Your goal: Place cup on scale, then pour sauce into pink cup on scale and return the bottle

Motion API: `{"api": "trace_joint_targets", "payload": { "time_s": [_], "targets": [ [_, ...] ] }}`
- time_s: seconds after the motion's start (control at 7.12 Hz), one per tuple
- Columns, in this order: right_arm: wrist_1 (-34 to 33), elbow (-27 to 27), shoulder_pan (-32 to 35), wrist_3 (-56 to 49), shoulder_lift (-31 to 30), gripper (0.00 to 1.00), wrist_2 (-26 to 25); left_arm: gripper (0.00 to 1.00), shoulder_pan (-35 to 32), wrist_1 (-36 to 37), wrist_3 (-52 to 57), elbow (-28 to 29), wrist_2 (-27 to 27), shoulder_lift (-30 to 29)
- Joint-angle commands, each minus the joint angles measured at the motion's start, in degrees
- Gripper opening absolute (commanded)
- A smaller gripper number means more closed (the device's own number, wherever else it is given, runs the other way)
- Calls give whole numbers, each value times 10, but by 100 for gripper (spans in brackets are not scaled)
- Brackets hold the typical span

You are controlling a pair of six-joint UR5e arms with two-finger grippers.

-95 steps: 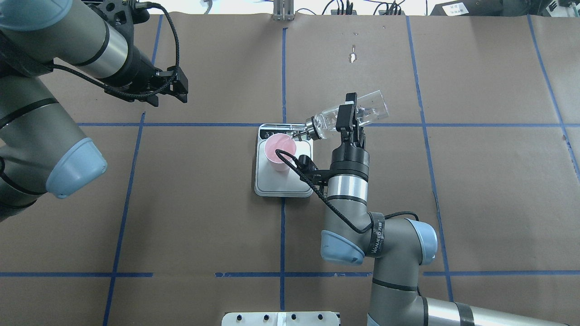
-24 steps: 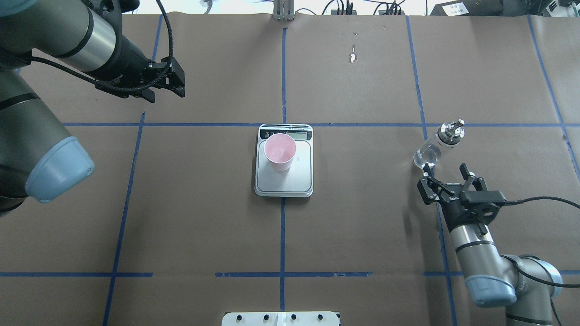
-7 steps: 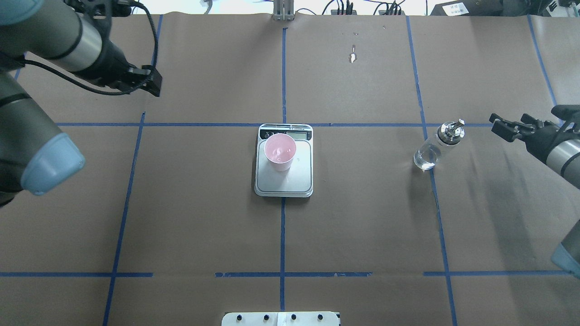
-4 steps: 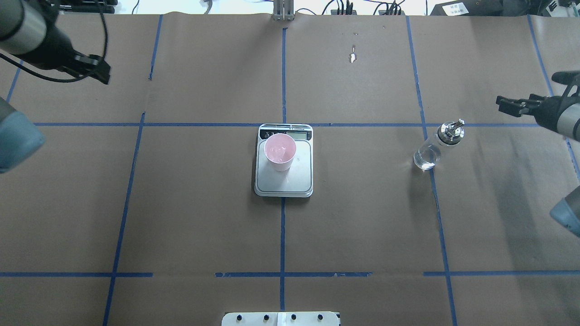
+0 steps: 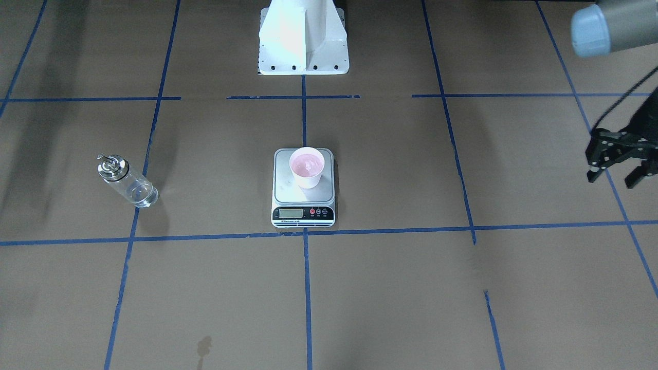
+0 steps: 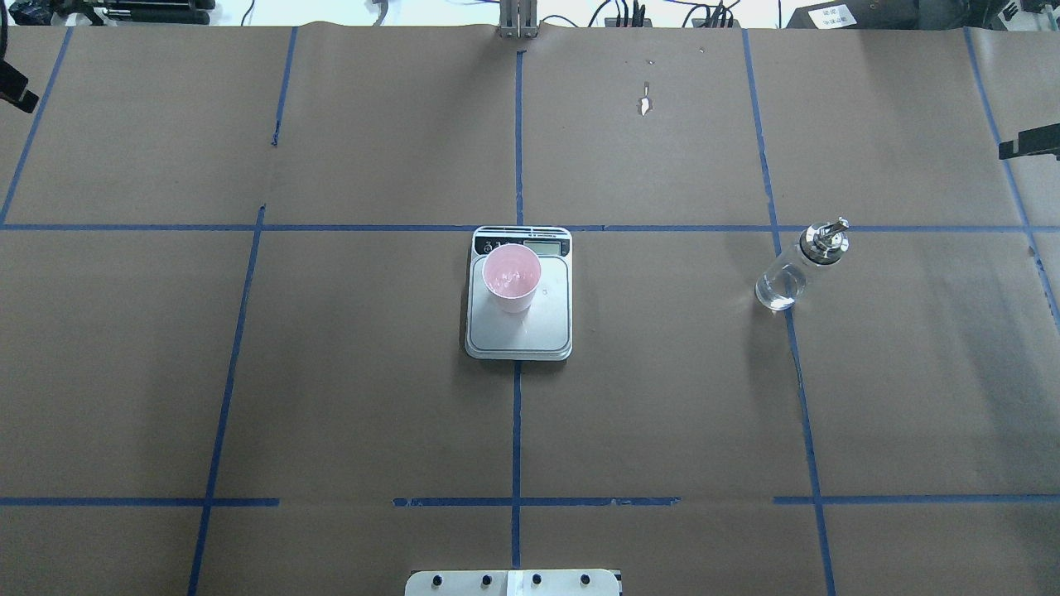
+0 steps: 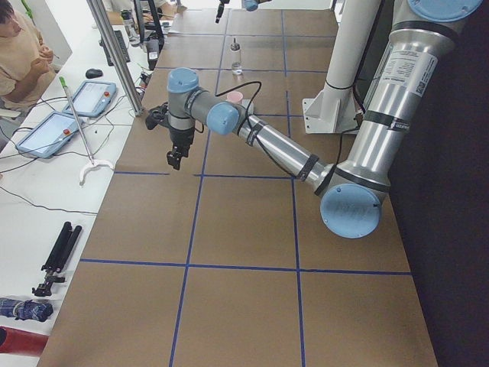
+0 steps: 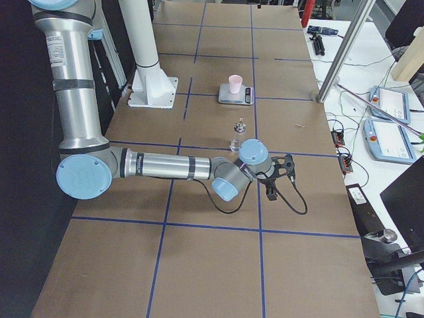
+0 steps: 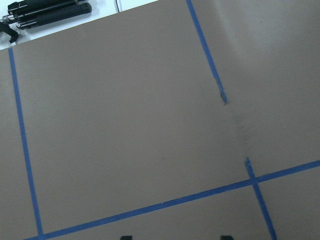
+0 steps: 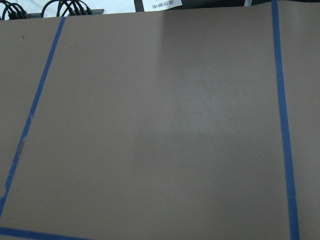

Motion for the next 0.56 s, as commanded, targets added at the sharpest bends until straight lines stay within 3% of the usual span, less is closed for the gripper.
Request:
{"api": "trace_joint_targets", "payload": {
  "time_s": [0.0,0.14,0.42],
  "targets": [
    [-99,2,31,-159,-21,100,73,70,-73,-14,116,59,-31,24],
    [-170,1,32,-256,-17,100,74,100,-104,-13,153,75,-33,38],
    [-313,23,76,-388,1,100,74,100,-129,-33,200,150,-67,43]
  ]
}}
